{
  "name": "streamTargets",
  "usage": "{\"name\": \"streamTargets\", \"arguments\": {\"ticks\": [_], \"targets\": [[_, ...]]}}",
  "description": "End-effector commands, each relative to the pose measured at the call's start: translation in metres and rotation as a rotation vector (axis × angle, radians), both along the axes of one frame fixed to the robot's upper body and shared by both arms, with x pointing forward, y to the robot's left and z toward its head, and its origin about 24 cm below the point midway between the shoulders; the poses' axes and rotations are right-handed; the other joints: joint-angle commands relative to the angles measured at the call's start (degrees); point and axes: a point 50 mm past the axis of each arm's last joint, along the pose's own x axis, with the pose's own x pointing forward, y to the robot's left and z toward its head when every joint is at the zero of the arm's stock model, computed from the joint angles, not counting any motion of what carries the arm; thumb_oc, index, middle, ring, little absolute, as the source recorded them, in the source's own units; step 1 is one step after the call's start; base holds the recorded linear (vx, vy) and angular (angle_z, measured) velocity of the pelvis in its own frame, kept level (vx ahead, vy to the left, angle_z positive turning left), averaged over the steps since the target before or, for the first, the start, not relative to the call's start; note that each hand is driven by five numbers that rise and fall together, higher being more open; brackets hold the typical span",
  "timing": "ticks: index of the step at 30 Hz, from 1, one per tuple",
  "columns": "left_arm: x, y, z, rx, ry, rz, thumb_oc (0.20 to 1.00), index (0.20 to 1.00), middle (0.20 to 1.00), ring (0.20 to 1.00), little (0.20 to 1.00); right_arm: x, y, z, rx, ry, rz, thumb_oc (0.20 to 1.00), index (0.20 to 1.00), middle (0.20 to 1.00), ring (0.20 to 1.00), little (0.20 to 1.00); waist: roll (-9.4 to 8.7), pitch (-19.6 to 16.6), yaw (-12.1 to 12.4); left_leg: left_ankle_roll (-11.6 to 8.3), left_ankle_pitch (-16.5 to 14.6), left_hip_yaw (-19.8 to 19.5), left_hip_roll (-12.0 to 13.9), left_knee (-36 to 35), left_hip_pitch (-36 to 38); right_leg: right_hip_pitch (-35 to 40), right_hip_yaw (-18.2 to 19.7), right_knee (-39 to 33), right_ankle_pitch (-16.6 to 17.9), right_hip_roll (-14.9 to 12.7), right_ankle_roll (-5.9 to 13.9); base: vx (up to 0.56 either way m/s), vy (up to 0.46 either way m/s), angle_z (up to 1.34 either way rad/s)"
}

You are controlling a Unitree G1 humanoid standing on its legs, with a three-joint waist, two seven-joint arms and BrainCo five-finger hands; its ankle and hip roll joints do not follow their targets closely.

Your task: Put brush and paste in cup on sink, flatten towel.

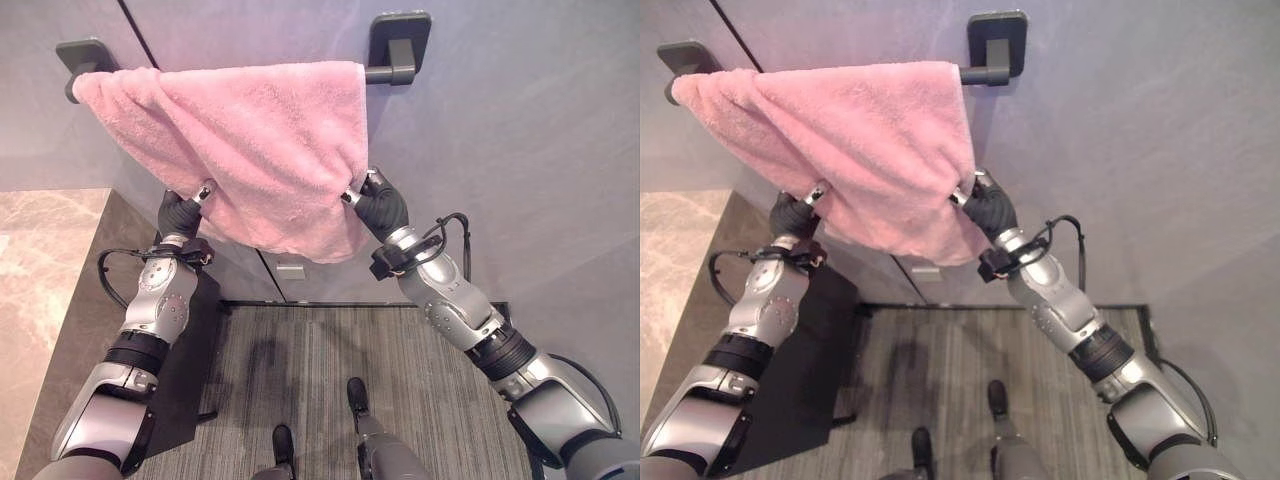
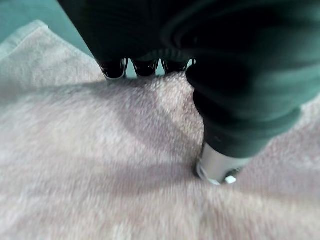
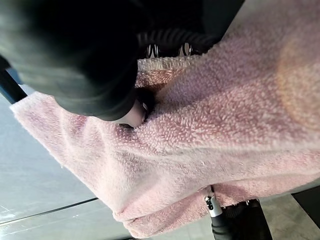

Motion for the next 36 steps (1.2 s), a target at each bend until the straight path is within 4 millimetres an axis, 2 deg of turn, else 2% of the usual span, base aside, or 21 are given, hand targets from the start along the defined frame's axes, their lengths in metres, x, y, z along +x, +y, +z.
{"name": "streamTargets", "arguments": {"ticks": [1, 4, 6, 7, 8, 15, 21, 23, 28, 29, 30, 31, 35, 36], "targets": [[0.008, -0.007, 0.034, 0.071, -0.121, -0.018, 0.360, 0.360, 0.360, 0.360, 0.360, -0.006, 0.006, 0.033, 0.107, -0.122, 0.044, 0.200, 0.200, 0.200, 0.200, 0.200, -1.56, 0.00, 0.12, -1.70, 3.10, 1.16, 1.66, 0.24, 2.40, 4.88, 3.47, 0.28, -5.12, -4.54, 5.88, 0.04, -0.003, -0.01], [0.004, -0.013, 0.039, 0.103, -0.153, -0.038, 0.388, 0.388, 0.388, 0.388, 0.388, -0.007, 0.002, 0.030, 0.104, -0.122, 0.034, 0.200, 0.200, 0.200, 0.200, 0.200, -1.42, -0.28, 0.19, -1.49, 2.71, 0.84, 1.44, 0.24, 3.02, 5.45, 3.25, 0.51, -5.55, -4.60, 5.79, 0.01, -0.001, 0.00], [-0.001, -0.013, 0.041, 0.122, -0.176, -0.048, 0.373, 0.373, 0.373, 0.373, 0.373, -0.008, -0.003, 0.030, 0.105, -0.124, 0.024, 0.200, 0.200, 0.200, 0.200, 0.200, -1.33, -0.48, 0.39, -1.31, 2.35, 0.58, 1.23, 0.24, 3.51, 6.00, 3.03, 0.61, -5.82, -4.76, 5.75, 0.00, 0.000, 0.00], [-0.002, -0.012, 0.042, 0.128, -0.181, -0.047, 0.341, 0.341, 0.341, 0.341, 0.341, -0.008, -0.005, 0.029, 0.105, -0.124, 0.018, 0.200, 0.200, 0.200, 0.200, 0.200, -1.28, -0.60, 0.49, -1.25, 2.17, 0.50, 1.13, 0.24, 3.70, 6.26, 3.02, 0.66, -5.96, -4.81, 5.73, 0.00, 0.000, 0.00], [-0.005, -0.010, 0.042, 0.132, -0.189, -0.048, 0.200, 0.200, 0.200, 0.200, 0.200, -0.008, -0.008, 0.030, 0.103, -0.128, 0.007, 0.200, 0.200, 0.200, 0.200, 0.200, -1.23, -0.69, 0.64, -1.16, 1.99, 0.42, 1.00, 0.24, 3.97, 6.61, 2.87, 0.76, -6.07, -4.93, 5.74, 0.00, 0.000, 0.00], [-0.019, 0.001, 0.037, 0.037, -0.219, -0.026, 0.200, 0.200, 0.200, 0.200, 0.200, -0.006, -0.027, 0.030, 0.119, -0.148, -0.081, 0.200, 0.200, 0.200, 0.200, 0.200, -0.92, -1.53, 1.49, -0.78, 0.93, -0.48, 0.54, 0.24, 5.46, 8.84, 2.05, 0.91, -6.94, -5.52, 5.74, 0.00, 0.007, 0.04], [-0.036, -0.001, 0.069, -0.010, -0.412, -0.024, 0.200, 0.200, 0.200, 0.200, 0.200, -0.015, -0.037, 0.048, 0.171, -0.264, -0.125, 0.200, 0.200, 0.200, 0.200, 0.200, -0.67, -2.47, 1.90, -0.72, 0.64, -1.43, 0.30, 0.24, 5.84, 9.77, 1.39, 0.69, -7.05, -5.70, 5.72, -0.03, 0.018, 0.09], [-0.039, -0.002, 0.068, -0.024, -0.424, -0.024, 0.200, 0.200, 0.200, 0.200, 0.200, -0.016, -0.038, 0.049, 0.182, -0.278, -0.130, 0.200, 0.200, 0.200, 0.200, 0.200, -0.71, -2.52, 1.94, -0.72, 0.69, -1.40, 0.31, 0.24, 5.59, 9.56, 1.49, 0.63, -6.88, -5.68, 5.72, -0.06, 0.012, 0.04], [-0.042, 0.002, 0.048, 0.048, -0.354, 0.020, 0.200, 0.200, 0.200, 0.200, 0.200, -0.013, -0.035, 0.033, 0.166, -0.214, -0.137, 0.200, 0.200, 0.200, 0.200, 0.200, -0.87, -2.47, 2.50, -0.67, 1.16, -1.17, 0.42, 0.24, 4.60, 8.26, 1.71, 0.53, -5.98, -5.72, 5.80, -0.06, -0.002, 0.00], [-0.041, 0.002, 0.038, 0.030, -0.317, 0.023, 0.200, 0.200, 0.200, 0.200, 0.200, -0.012, -0.035, 0.027, 0.167, -0.183, -0.135, 0.200, 0.200, 0.200, 0.200, 0.200, -0.91, -2.48, 2.58, -0.64, 1.23, -1.15, 0.43, 0.24, 4.56, 8.14, 1.79, 0.53, -5.89, -5.71, 5.81, -0.05, -0.022, -0.01], [-0.039, 0.003, 0.016, 0.022, -0.226, 0.035, 0.200, 0.200, 0.200, 0.200, 0.200, -0.009, -0.034, 0.013, 0.149, -0.123, -0.137, 0.200, 0.200, 0.200, 0.200, 0.200, -0.94, -2.40, 2.70, -0.60, 1.40, -1.12, 0.44, 0.24, 4.59, 8.17, 1.88, 0.51, -5.82, -5.69, 5.80, -0.04, -0.018, -0.01], [-0.039, 0.003, 0.016, 0.022, -0.226, 0.035, 0.200, 0.200, 0.200, 0.200, 0.200, -0.009, -0.034, 0.013, 0.149, -0.123, -0.137, 0.200, 0.200, 0.200, 0.200, 0.200, -0.94, -2.41, 2.71, -0.60, 1.39, -1.11, 0.44, 0.24, 4.60, 8.17, 1.89, 0.50, -5.83, -5.68, 5.80, 0.00, 0.000, 0.00], [-0.037, 0.007, -0.032, 0.018, -0.019, 0.059, 0.200, 0.200, 0.200, 0.200, 0.200, -0.003, -0.032, -0.014, 0.104, -0.007, -0.148, 0.200, 0.200, 0.200, 0.200, 0.200, -0.70, -2.62, 2.87, -0.72, 1.71, -1.07, 0.51, 0.24, 4.78, 8.56, 1.83, 0.43, -5.82, -5.75, 5.75, -0.01, -0.004, -0.02], [-0.037, 0.007, -0.032, 0.018, -0.019, 0.059, 0.200, 0.200, 0.200, 0.200, 0.200, -0.003, -0.032, -0.014, 0.104, -0.007, -0.148, 0.200, 0.200, 0.200, 0.200, 0.200, -0.70, -2.62, 2.87, -0.72, 1.71, -1.08, 0.51, 0.24, 4.78, 8.56, 1.82, 0.43, -5.82, -5.75, 5.74, 0.00, 0.000, 0.00]]}}
